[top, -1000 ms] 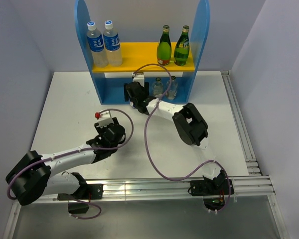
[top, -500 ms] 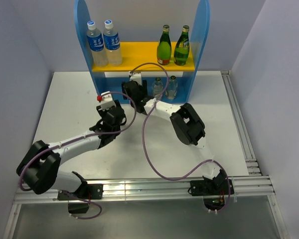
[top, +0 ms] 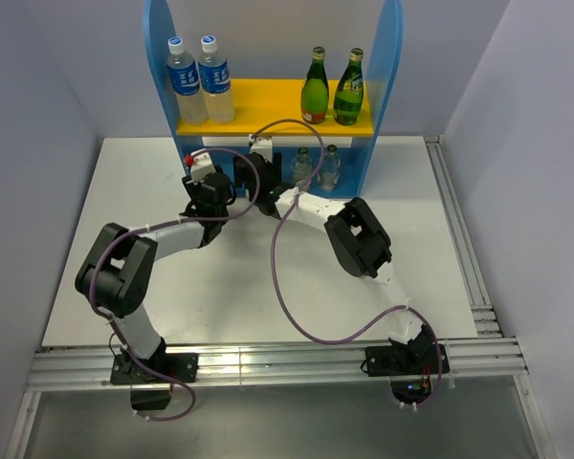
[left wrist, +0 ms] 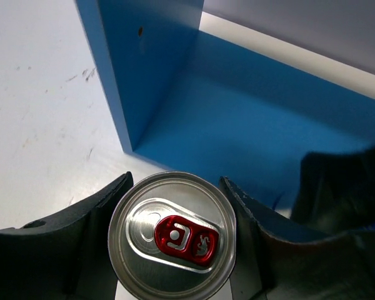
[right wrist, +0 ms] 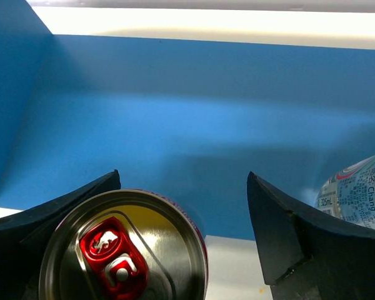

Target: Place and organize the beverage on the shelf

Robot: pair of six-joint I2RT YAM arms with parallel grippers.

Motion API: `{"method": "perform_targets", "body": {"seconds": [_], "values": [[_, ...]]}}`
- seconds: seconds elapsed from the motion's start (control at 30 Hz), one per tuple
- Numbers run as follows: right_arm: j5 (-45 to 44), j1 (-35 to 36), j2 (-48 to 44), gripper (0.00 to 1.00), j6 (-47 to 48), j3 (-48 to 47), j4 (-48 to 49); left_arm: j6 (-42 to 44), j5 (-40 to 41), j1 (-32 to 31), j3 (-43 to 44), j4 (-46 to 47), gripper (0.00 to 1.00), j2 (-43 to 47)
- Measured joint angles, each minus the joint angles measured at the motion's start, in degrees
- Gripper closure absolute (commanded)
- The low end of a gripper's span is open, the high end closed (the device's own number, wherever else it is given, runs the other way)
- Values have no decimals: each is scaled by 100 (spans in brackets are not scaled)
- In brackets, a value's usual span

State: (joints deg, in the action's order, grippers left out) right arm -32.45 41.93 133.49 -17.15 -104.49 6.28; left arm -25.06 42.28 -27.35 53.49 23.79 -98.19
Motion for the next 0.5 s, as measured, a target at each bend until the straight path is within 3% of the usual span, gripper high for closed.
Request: {"method": "perform_targets", "body": {"seconds": [0.5], "values": [[-664,-48,9,100,-61,251,551,166,-271,431,844,927,100,-859]]}}
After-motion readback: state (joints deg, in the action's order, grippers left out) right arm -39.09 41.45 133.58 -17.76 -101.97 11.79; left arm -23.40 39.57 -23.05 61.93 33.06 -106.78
